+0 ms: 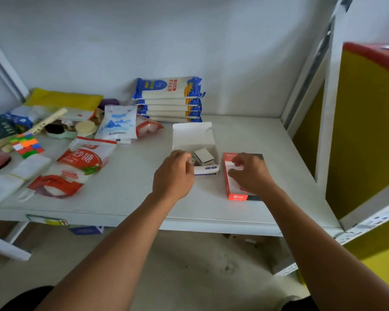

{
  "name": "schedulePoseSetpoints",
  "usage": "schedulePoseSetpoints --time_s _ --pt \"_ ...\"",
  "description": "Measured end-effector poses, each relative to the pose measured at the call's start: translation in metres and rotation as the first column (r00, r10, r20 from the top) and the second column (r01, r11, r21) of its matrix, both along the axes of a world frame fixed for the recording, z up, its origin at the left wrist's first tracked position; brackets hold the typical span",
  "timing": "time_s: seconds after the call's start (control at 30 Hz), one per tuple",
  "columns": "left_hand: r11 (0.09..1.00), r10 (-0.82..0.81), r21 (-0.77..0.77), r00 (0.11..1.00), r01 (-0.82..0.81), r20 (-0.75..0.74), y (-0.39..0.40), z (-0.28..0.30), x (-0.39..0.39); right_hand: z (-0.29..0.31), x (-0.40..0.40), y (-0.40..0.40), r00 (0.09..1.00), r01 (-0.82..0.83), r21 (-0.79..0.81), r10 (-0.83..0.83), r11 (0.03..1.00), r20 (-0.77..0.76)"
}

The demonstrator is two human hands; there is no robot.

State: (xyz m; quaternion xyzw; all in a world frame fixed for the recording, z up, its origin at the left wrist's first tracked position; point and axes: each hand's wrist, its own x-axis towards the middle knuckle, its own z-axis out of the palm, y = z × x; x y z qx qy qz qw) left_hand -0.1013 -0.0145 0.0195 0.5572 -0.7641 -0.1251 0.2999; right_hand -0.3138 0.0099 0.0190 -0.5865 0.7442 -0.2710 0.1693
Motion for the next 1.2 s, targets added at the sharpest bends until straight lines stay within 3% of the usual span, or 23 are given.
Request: schedulePoseSetpoints --time_s 0.23,0.5,0.7,0.83,0.93,1.03,1.2 --pt "0.998 0.056 -0.034 0.998 -0.055 0.034 -0.009 -0.010 0.025 0.000 0.054 -0.015 0.988 -0.136 -0.154 0.122 0.979 -0.095" --pt "0.995 0.074 -0.072 0.997 -0.073 0.013 -0.026 -0.023 0.044 -0.010 0.077 -0.034 0.927 -0.264 0.002 0.254 0.965 -0.278" --pt "0.995 0.072 -0.065 0.997 -0.071 0.008 -0.024 -0.026 0.062 0.000 0.069 -0.010 0.923 -0.332 0.070 0.339 0.941 -0.183" --pt "0.996 0.061 -0.068 0.998 -0.061 -0.010 -0.021 -0.022 0.057 0.007 0.064 -0.007 0.969 -0.235 -0.070 0.228 0.970 -0.093" --pt "0.997 0.033 -0.072 0.999 -0.034 -0.016 -0.017 -0.019 0.048 0.010 0.059 -0.019 0.976 -0.122 -0.067 0.107 0.990 -0.191" --pt "0.997 0.021 -0.067 1.000 -0.022 -0.021 -0.016 -0.017 0.041 0.007 0.061 -0.024 0.924 -0.166 0.076 0.182 0.983 -0.336" --pt "0.998 0.013 -0.059 1.000 -0.014 -0.012 -0.021 -0.015 0.039 0.004 0.068 -0.030 0.826 -0.157 0.170 0.224 0.973 -0.517"
